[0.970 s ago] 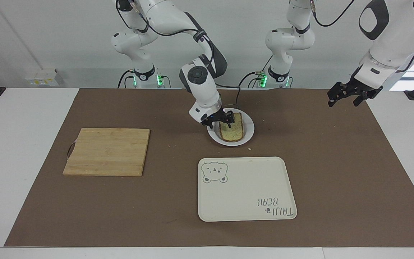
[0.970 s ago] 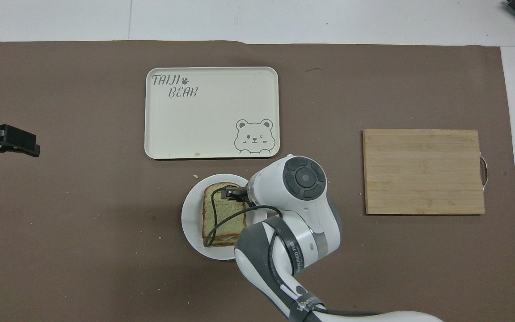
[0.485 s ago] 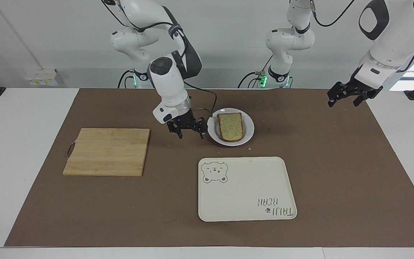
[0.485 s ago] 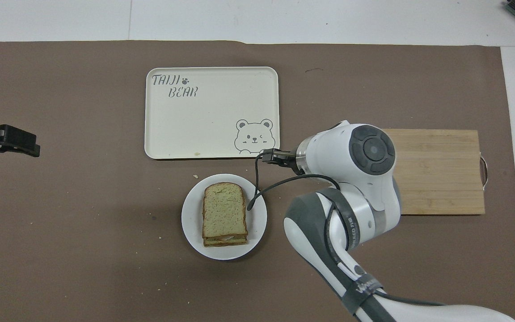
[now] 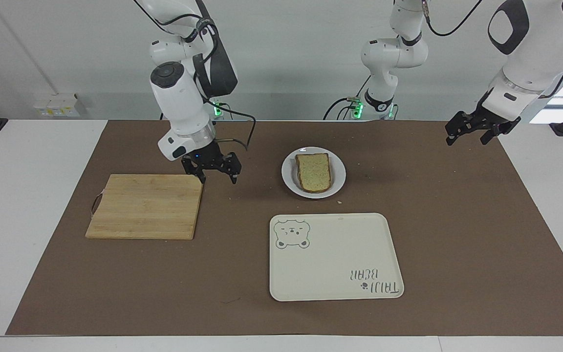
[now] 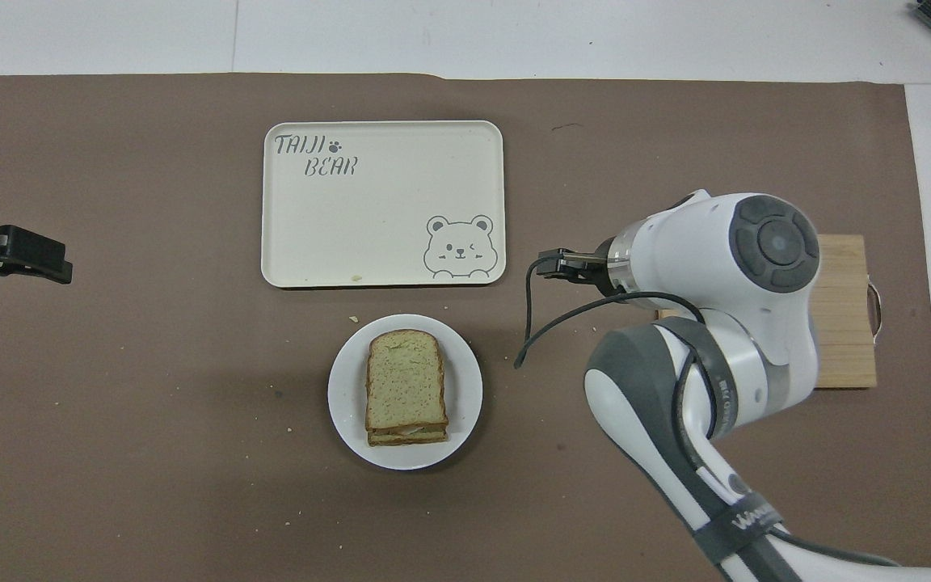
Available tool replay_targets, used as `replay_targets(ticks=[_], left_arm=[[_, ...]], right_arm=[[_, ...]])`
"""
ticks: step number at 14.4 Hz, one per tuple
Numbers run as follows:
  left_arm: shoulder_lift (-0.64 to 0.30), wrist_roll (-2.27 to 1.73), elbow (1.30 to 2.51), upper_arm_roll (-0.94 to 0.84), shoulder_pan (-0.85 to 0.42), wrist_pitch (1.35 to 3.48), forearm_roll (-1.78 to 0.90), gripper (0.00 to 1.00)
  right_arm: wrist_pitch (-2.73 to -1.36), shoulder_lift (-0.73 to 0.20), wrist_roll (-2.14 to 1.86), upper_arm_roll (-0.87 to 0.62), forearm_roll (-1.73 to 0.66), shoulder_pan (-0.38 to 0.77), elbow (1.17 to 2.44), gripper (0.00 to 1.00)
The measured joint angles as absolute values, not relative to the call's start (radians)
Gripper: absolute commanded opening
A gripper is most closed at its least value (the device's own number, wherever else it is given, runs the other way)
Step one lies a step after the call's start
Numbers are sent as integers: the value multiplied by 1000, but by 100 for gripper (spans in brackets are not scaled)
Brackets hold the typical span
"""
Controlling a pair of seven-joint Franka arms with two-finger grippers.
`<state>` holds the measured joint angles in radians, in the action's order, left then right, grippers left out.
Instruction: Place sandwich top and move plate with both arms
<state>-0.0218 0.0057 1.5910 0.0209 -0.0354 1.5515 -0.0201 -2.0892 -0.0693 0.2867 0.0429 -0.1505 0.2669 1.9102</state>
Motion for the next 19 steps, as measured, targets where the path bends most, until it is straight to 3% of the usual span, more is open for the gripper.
replay_targets(ticks=[7, 19], left_arm=[[-22, 6, 1591, 21, -35, 1551, -20, 100], [-22, 6, 1591, 21, -35, 1551, -20, 100]], right_arm=[[-1906, -17, 156, 44, -86, 118, 1814, 100], [-1589, 32, 142, 62, -5, 98, 1597, 100]])
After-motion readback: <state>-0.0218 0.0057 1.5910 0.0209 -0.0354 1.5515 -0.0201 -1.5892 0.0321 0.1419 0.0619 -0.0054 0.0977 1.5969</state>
